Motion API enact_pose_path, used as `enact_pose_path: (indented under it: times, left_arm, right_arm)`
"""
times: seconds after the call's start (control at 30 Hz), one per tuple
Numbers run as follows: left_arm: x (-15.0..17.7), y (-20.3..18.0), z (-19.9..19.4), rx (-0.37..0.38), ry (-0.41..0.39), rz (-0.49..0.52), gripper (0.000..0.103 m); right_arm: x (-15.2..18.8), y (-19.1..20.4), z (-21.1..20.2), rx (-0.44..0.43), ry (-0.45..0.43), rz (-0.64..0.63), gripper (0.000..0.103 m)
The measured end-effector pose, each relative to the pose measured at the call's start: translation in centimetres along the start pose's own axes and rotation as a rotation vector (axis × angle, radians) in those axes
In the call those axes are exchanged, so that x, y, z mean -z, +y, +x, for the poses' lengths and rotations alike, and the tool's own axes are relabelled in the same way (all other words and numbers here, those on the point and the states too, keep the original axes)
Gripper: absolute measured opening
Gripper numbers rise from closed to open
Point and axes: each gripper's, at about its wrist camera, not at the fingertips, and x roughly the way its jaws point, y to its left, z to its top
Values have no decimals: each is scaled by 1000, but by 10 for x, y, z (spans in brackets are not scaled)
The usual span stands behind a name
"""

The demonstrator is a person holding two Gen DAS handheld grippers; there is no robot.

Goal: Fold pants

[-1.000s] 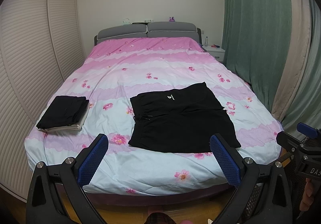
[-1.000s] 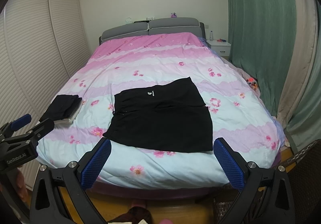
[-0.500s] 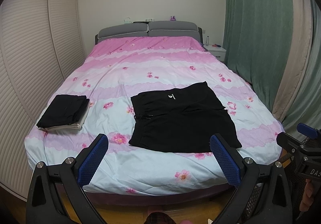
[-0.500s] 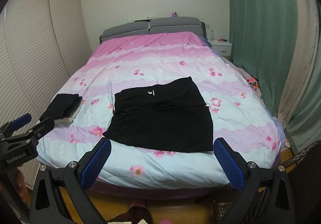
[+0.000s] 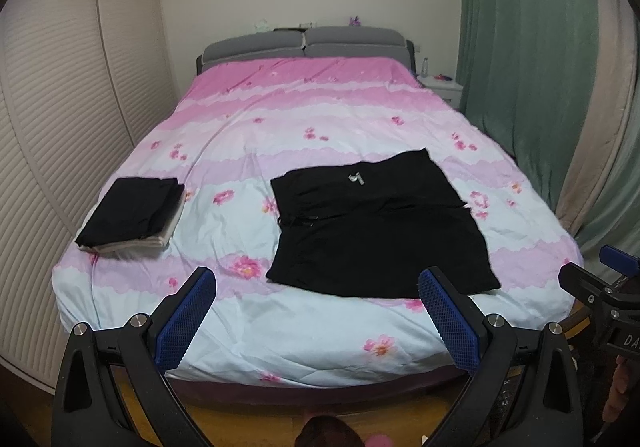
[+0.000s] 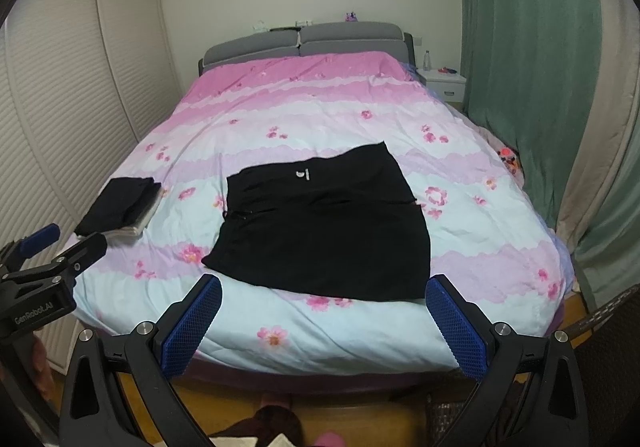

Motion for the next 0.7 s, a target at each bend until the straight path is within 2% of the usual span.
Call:
enact_pose_path:
  times: [0.13, 0.33, 0.53, 0.7]
  left_arm:
    - [8, 17, 44, -14, 85, -15, 103]
    - [10, 43, 133, 39, 234, -79, 103]
    - [11, 54, 234, 84, 355, -71, 103]
    - [28, 51, 309, 108, 500, -64, 102]
  right_arm:
    - [6, 0, 37, 5, 71, 25, 103]
    - [19, 0, 118, 31, 208, 75, 102]
    - [28, -11, 202, 101, 321, 203, 102]
    - [43, -27, 256, 149, 396, 344, 102]
